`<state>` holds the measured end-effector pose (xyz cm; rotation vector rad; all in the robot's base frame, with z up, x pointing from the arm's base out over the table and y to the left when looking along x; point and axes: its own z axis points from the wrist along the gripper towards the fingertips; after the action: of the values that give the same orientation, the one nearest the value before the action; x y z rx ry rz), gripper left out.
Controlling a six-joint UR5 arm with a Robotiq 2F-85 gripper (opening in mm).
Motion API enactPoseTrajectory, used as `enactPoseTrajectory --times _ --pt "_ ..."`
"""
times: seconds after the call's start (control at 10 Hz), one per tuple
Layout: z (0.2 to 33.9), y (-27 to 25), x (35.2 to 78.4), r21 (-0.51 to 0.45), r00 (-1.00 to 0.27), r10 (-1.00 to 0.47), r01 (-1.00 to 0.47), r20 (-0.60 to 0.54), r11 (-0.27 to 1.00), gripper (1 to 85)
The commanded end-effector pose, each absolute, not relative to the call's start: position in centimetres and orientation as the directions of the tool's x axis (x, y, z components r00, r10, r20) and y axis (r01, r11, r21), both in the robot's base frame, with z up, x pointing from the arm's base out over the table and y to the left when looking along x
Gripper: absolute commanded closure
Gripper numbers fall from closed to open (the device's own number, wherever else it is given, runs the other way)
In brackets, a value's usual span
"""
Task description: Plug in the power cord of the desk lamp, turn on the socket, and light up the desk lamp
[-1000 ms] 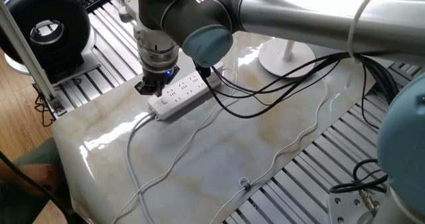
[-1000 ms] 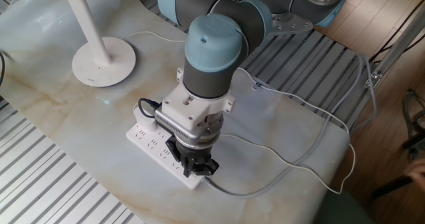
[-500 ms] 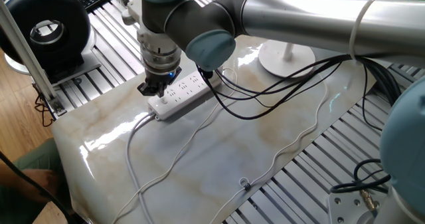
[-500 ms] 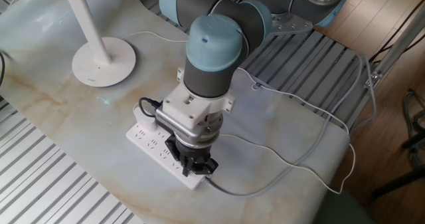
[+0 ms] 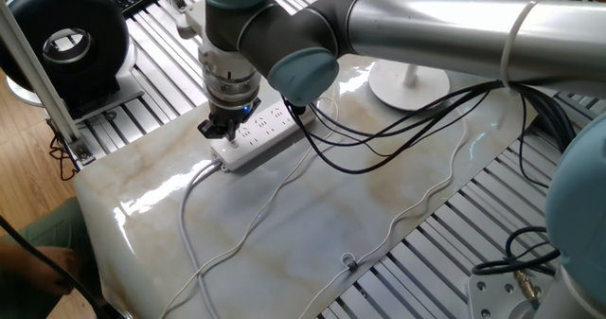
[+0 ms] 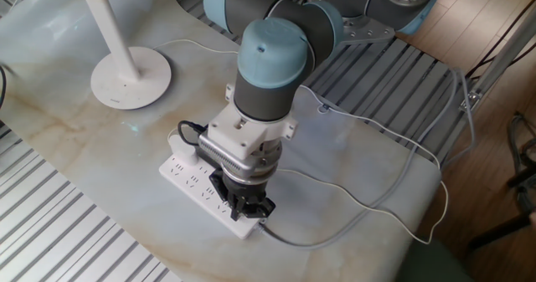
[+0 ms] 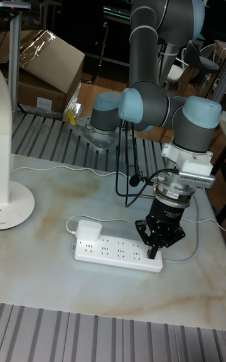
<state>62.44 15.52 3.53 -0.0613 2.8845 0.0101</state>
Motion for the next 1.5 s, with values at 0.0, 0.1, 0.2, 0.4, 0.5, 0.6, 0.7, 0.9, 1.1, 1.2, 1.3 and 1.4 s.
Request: enactPoseTrajectory --times 0.0,0.1,0.2,0.4,0.5,0.6,0.7,0.9,1.1,1.2,1.3,1.4 --pt "3.3 15.4 62.2 0.014 -0.967 -0.028 -0.033 -0.255 0.999 84.7" --pt "3.1 15.4 62.2 0.014 -0.965 -0.028 -0.033 -0.259 0.999 84.7" --pt "2.9 15.4 62.2 0.015 -0.964 -0.027 -0.033 -0.264 0.999 84.7" --pt "2.6 15.3 62.4 0.016 -0.962 -0.030 -0.036 -0.271 0.999 84.7" --pt "2.5 15.3 62.5 0.014 -0.961 -0.030 -0.036 -0.274 0.999 84.7" --pt "2.3 15.5 62.5 0.014 -0.960 -0.030 -0.036 -0.280 0.999 84.7" --pt "2.3 15.5 62.5 0.010 -0.959 -0.030 -0.034 -0.283 0.999 84.7" --pt "2.5 15.3 62.3 0.007 -0.958 -0.041 -0.044 -0.283 0.999 84.7" --pt "2.6 15.0 62.0 0.001 -0.961 -0.042 -0.044 -0.274 0.999 84.7" --pt "3.2 14.8 61.5 -0.003 -0.970 -0.039 -0.040 -0.241 0.999 84.7" --pt "4.1 14.8 61.1 -0.003 -0.976 -0.034 -0.034 -0.217 0.999 84.7" --pt "4.8 15.1 61.0 -0.004 -0.981 -0.018 -0.017 -0.195 1.000 84.7"
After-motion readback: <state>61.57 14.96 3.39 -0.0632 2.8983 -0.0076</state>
